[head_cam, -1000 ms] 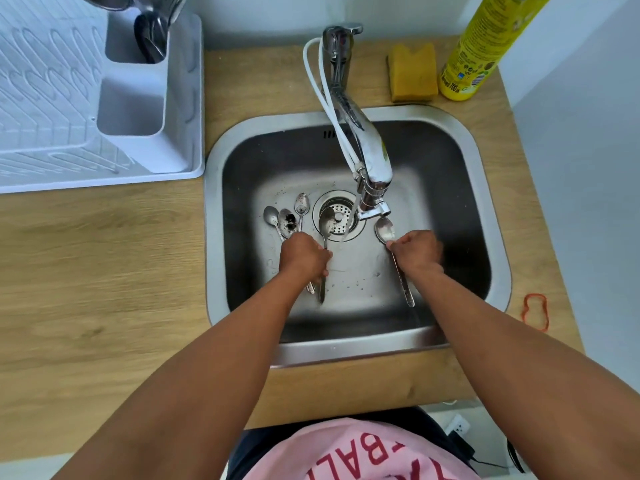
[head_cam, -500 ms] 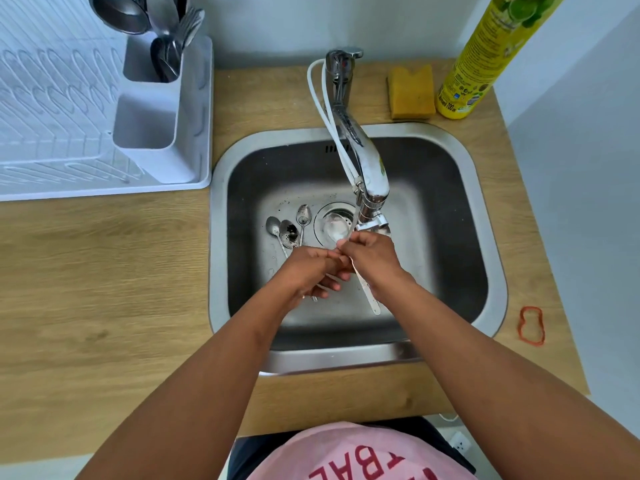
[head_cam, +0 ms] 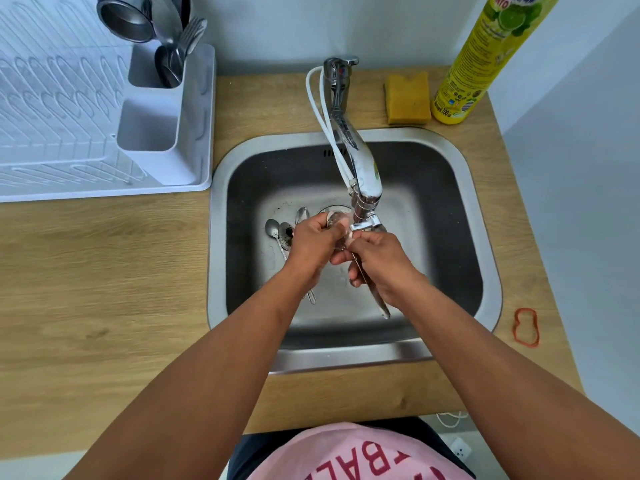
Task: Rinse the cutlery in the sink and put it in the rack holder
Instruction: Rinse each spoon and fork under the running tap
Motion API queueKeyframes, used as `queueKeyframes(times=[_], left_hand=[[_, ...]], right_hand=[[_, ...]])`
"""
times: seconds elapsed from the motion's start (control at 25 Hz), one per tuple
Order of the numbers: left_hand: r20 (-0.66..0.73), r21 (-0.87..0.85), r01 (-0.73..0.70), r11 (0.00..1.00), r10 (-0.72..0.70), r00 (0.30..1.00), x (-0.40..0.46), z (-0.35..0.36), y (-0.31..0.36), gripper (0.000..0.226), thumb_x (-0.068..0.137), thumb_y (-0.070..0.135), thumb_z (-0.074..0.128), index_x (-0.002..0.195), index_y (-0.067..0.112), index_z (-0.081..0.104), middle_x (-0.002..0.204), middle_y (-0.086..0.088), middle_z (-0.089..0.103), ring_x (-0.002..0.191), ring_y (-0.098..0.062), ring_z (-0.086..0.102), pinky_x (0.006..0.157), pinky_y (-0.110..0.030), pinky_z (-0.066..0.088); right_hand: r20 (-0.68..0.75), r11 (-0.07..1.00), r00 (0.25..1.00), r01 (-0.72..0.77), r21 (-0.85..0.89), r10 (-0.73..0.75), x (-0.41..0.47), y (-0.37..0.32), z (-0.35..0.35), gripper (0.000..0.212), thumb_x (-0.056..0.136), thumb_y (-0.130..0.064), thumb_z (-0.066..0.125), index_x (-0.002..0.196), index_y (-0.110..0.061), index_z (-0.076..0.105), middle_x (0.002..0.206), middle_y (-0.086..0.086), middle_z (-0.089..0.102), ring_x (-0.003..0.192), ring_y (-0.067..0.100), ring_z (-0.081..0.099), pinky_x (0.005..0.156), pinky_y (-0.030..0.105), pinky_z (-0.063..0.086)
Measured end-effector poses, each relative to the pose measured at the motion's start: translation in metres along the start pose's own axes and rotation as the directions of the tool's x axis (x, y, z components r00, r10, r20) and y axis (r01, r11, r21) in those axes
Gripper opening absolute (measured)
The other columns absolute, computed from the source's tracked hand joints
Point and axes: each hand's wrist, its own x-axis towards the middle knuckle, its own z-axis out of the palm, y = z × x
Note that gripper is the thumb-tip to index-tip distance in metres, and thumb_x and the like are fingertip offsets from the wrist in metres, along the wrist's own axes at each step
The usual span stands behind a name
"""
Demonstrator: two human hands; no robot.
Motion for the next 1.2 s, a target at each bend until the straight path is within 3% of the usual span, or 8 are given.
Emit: queueKeyframes(times=[0.08,0.24,0.4,0.52,0.64,0.84,1.04,1.2], left_hand=[[-0.008,-0.036,0.091,0.995,-0.091,0.996,0.001,0.003,0.004,0.027,0.1,0.03,0.063,0.091,0.008,0.077,0.083,-0.011,0.078,0.068,-0.02,0.073,0.059,-0.027,0.057],[0.3,-0.275,0.282,0.919,-0.197,0.933,-0.007,0.0,0.017,0.051,0.108,0.034,0.045,0.138,-0.006,0.057,0.114,-0.024,0.068,0.056,-0.019,0.063,0.049,-0.027,0.049],[0.234,-0.04,0.007,0.999,0.003,0.972,-0.009,0.004,0.02,0.028,0.1,0.002,0.059,0.126,-0.001,0.069,0.122,-0.024,0.073,0.096,-0.031,0.07,0.074,-0.035,0.059],[0.134,0.217,-0.187,0.958,0.16,0.978,-0.011,0.009,0.019,0.023,0.09,-0.006,0.069,0.107,0.006,0.079,0.098,-0.012,0.081,0.081,-0.017,0.074,0.073,-0.035,0.061],[0.093,0.349,-0.273,0.896,0.257,0.962,-0.011,0.004,0.018,0.02,0.09,-0.001,0.072,0.099,0.013,0.083,0.08,0.003,0.081,0.073,-0.006,0.072,0.069,-0.026,0.062],[0.264,-0.083,0.057,0.995,-0.033,0.964,-0.008,-0.026,0.013,0.027,0.095,-0.002,0.064,0.119,0.005,0.075,0.114,-0.02,0.078,0.101,-0.033,0.077,0.091,-0.047,0.062],[-0.16,0.276,0.032,0.961,0.013,0.987,-0.006,-0.04,-0.014,0.008,0.091,0.014,0.077,0.084,0.013,0.08,0.08,-0.011,0.08,0.064,-0.021,0.075,0.066,-0.035,0.062],[-0.283,0.582,0.135,0.802,0.045,0.958,0.003,-0.054,-0.029,0.018,0.091,0.007,0.068,0.082,0.016,0.08,0.091,-0.011,0.08,0.074,-0.03,0.077,0.074,-0.04,0.065]], right_hand=[[0.057,1.0,0.998,0.018,0.017,-0.019,-0.006,-0.003,-0.004,0.02,0.101,-0.011,0.051,0.097,-0.002,0.068,0.075,0.012,0.079,0.039,0.016,0.059,0.04,0.025,0.049],[-0.01,0.992,1.0,-0.001,0.126,0.002,-0.009,-0.001,-0.008,0.015,0.101,-0.01,0.056,0.092,-0.009,0.068,0.076,0.009,0.078,0.056,0.017,0.066,0.053,0.03,0.058],[-0.06,0.947,0.991,-0.096,0.307,0.12,-0.005,0.011,-0.009,0.013,0.096,-0.005,0.063,0.087,-0.012,0.07,0.078,0.01,0.074,0.072,0.023,0.068,0.079,0.043,0.059],[-0.012,0.917,0.989,-0.13,0.377,0.145,-0.006,0.017,-0.001,0.013,0.093,-0.001,0.065,0.086,-0.009,0.072,0.074,0.01,0.077,0.071,0.025,0.073,0.081,0.046,0.062],[-0.065,0.966,0.995,-0.054,0.252,0.073,-0.004,0.019,-0.002,0.008,0.092,-0.013,0.073,0.086,-0.008,0.075,0.074,0.01,0.078,0.068,0.023,0.074,0.073,0.041,0.064],[-0.103,0.994,0.994,0.036,0.103,-0.025,-0.001,0.017,-0.016,0.011,0.084,-0.024,0.081,0.077,-0.016,0.079,0.074,0.009,0.078,0.065,0.024,0.076,0.059,0.035,0.061],[-0.407,0.965,0.9,0.05,-0.256,-0.155,0.03,0.025,-0.035,0.018,0.084,-0.023,0.074,0.067,-0.02,0.077,0.064,-0.004,0.077,0.067,0.017,0.076,0.071,0.038,0.063],[-0.541,0.938,0.839,-0.136,-0.318,-0.061,0.053,0.034,-0.063,0.026,0.084,-0.014,0.072,0.061,-0.023,0.069,0.073,0.001,0.076,0.079,0.027,0.076,0.078,0.044,0.064]])
